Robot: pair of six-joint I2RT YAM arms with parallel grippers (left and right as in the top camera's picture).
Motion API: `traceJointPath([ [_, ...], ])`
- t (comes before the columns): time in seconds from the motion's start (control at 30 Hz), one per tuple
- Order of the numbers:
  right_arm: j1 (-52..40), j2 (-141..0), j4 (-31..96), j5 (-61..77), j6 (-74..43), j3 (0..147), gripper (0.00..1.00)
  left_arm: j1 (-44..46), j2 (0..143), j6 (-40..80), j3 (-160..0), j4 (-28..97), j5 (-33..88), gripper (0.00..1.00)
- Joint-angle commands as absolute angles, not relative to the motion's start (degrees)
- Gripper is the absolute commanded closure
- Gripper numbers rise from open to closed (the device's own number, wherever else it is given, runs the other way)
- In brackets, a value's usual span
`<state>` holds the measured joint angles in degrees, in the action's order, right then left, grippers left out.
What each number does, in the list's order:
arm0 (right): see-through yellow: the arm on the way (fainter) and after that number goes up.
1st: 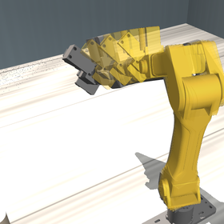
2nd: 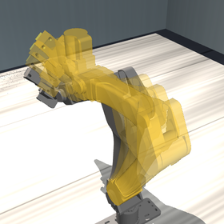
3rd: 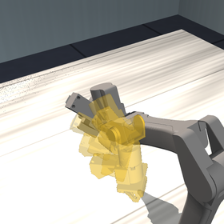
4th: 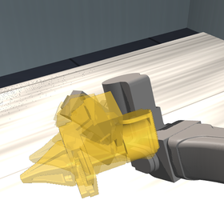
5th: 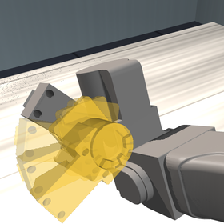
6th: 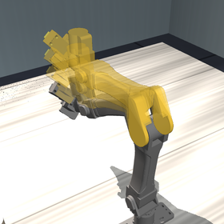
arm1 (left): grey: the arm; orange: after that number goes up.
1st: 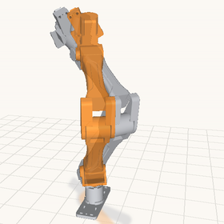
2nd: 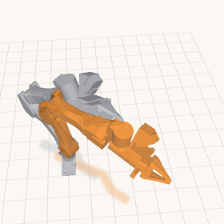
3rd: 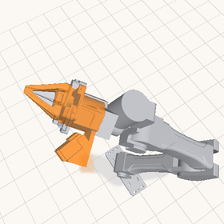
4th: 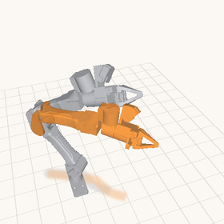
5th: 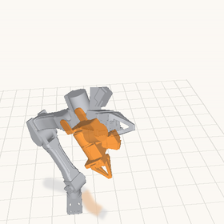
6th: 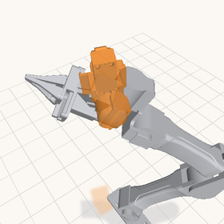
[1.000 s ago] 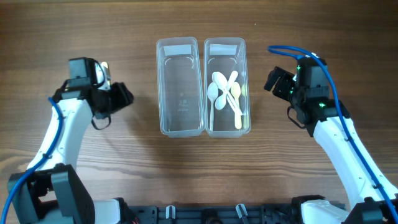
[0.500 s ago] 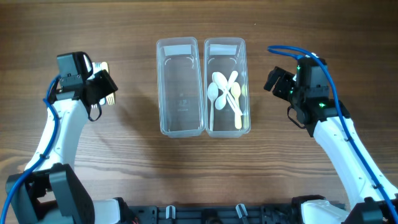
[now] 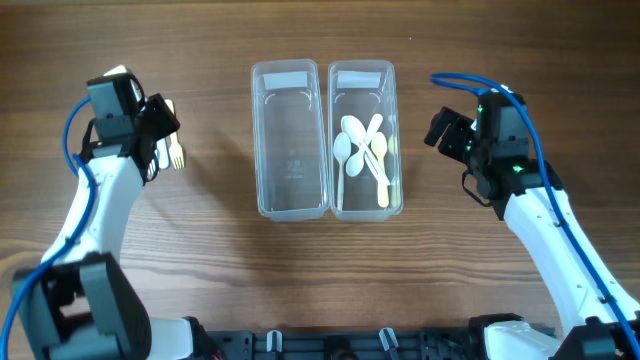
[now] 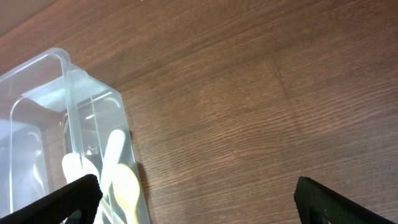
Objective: Pack container
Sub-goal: 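Move the left gripper over the fork pile and lower onto the yellow fork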
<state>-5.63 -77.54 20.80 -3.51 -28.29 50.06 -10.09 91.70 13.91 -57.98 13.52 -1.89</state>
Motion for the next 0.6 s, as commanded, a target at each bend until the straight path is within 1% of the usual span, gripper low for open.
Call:
traceJointPath([
  [0.0,-5.5,-77.87,20.6,-4.71,-28.6,50.04,0.0,-10.24,97.78,12.43,-58.83,12.32,-1.54,0.42],
  [0.13,-5.5,-77.84,20.6,-4.71,-28.62,50.04,0.0,-10.24,103.42,12.43,-58.85,9.61,-1.37,0.41],
  [0.23,-5.5,-77.87,20.6,-4.73,-28.62,50.04,0.0,-10.24,106.63,12.43,-58.85,7.29,1.15,0.4],
  [0.37,-5.5,-77.87,20.6,-4.71,-28.6,50.04,0.0,-10.22,108.07,12.49,-58.85,6.61,3.62,0.43],
  [0.57,-5.5,-77.87,20.6,-4.71,-28.62,50.04,0.0,-9.56,108.07,12.49,-58.85,7.11,4.03,0.45],
])
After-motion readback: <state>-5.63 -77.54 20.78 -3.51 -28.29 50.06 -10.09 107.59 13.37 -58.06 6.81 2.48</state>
